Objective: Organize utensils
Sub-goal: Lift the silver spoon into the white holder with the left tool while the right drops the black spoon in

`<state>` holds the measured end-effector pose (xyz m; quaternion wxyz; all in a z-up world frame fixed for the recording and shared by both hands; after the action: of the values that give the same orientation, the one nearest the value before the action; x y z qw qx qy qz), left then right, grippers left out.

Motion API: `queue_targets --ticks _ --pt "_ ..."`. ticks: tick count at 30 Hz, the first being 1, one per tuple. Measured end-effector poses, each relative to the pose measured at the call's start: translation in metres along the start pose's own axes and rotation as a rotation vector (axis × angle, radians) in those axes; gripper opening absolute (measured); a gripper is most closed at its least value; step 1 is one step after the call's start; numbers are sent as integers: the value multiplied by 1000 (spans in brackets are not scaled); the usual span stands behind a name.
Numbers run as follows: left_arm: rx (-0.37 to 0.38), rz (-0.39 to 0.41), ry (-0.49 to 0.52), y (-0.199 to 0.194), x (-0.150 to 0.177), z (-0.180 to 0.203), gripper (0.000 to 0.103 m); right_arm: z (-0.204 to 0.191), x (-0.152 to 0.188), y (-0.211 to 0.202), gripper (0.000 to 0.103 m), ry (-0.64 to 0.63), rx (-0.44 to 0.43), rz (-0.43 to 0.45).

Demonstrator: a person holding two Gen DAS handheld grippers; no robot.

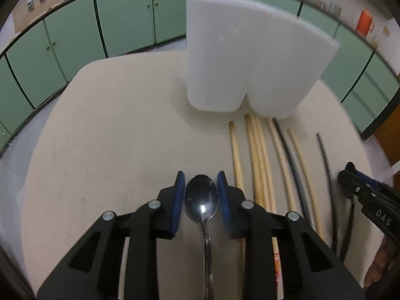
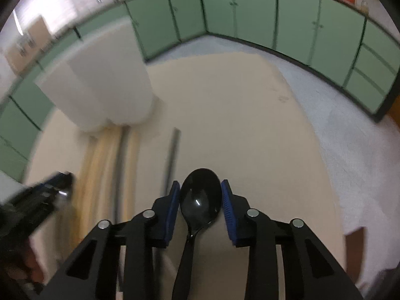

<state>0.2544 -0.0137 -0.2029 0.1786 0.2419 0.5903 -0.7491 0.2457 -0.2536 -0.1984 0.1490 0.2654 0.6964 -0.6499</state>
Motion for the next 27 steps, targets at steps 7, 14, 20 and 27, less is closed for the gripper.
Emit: queue_targets --ticks 7,14,20,27 --pt "47 302 48 -73 18 3 25 -5 -2 -43 33 -65 -91 247" --pt "64 448 19 -111 0 -1 25 -12 -20 -73 33 -113 -164 398" --pt "75 542 8 -134 -20 -7 25 -19 -35 -94 33 -131 -213 493" --pt "124 654 27 -172 -63 5 25 -35 -87 -112 33 -123 -284 635"
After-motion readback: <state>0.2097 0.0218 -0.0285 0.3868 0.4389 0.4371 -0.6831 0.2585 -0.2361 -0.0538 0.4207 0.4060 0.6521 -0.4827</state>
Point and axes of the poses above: each gripper's, at about its wrist camera, not at the fingertips, and y roughly the way its jaws point, z to its right, x to its underside, the point moved 2 cm from there along y, roughly the way its jaws point, and after that the axes turned 7 degrees about x, right-handed, at the moved point
